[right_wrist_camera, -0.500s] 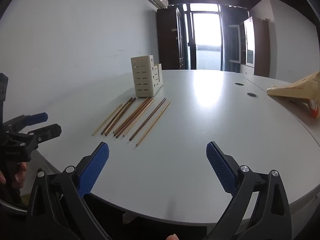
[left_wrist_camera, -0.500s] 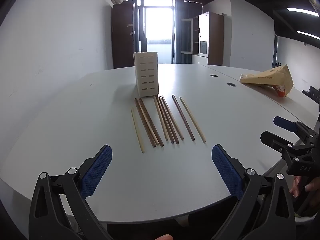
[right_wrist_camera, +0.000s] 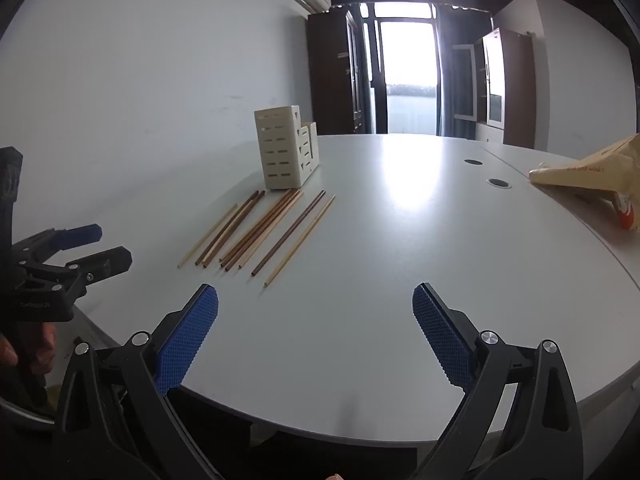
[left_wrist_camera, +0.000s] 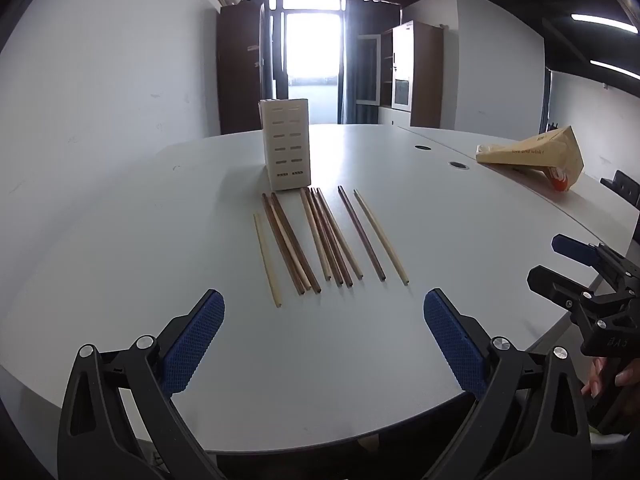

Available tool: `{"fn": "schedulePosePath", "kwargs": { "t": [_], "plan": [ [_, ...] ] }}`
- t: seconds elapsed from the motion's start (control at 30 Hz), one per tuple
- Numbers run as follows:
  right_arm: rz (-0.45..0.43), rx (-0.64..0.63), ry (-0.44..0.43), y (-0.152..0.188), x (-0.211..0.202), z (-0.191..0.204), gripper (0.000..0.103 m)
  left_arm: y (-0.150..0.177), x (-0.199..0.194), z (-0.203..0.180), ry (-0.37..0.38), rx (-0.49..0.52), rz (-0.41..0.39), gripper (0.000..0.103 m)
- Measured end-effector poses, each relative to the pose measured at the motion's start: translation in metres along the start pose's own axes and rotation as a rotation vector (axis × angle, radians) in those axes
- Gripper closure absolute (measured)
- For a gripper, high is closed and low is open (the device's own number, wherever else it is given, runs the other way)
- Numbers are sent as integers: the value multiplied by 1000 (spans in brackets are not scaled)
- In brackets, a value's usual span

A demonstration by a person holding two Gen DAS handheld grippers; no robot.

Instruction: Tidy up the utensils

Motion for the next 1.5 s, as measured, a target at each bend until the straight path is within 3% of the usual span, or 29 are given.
{"fn": "schedulePosePath", "kwargs": {
  "t": [0.43, 1.5],
  "plan": [
    [-25, -8, 2, -5, -1, 5, 4, -2, 11, 5, -2, -17, -4, 6],
    [-29, -11, -13, -9, -1, 6, 4, -4, -3, 3, -14, -6, -19, 6]
  ]
}}
Point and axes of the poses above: each gripper's, at about its wrist camera, not at the fingertips, and x roughly the way its jaws point, z to its left, y to its underside, the point moved 4 cm from there along x, roughly the way its jaws point, and after that the axes turned 8 degrees about -y, right-handed, at the moved point
